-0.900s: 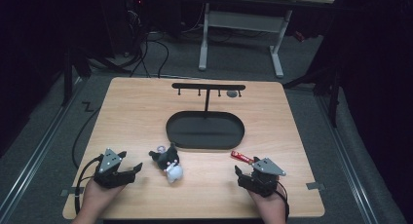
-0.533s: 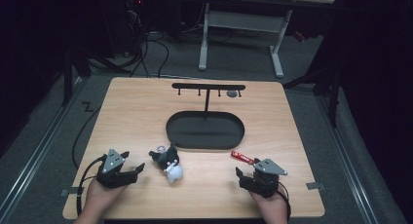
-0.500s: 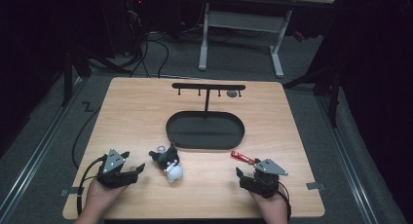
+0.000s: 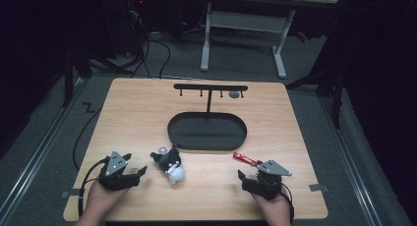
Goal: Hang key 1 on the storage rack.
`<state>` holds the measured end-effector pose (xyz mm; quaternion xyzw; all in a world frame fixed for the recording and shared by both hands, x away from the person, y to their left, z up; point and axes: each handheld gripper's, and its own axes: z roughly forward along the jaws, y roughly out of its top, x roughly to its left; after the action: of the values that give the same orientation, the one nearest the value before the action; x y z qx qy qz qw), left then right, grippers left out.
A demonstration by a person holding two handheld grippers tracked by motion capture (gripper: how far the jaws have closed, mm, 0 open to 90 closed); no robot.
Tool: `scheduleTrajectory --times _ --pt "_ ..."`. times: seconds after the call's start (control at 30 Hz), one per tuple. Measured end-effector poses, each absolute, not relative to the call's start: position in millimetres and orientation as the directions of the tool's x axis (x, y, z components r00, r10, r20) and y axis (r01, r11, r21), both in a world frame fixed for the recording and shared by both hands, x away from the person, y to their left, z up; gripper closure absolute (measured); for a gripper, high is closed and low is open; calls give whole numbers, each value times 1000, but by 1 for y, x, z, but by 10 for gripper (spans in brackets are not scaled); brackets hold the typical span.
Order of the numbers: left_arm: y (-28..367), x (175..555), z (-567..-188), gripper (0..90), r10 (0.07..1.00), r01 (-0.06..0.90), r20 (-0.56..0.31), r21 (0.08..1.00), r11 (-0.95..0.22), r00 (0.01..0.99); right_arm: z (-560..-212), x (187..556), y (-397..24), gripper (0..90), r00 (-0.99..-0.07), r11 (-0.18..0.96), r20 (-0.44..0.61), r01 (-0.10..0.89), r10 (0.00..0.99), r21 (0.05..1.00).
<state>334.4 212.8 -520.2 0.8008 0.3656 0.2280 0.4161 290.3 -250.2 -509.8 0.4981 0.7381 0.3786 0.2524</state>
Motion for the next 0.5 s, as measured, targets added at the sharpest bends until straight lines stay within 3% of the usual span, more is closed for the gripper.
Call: scheduleTrajectory --times 0.5 --pt "210 333 -521 259 763 387 71 829 -403 643 -509 291 -244 153 -427 254 -3 531 904 809"
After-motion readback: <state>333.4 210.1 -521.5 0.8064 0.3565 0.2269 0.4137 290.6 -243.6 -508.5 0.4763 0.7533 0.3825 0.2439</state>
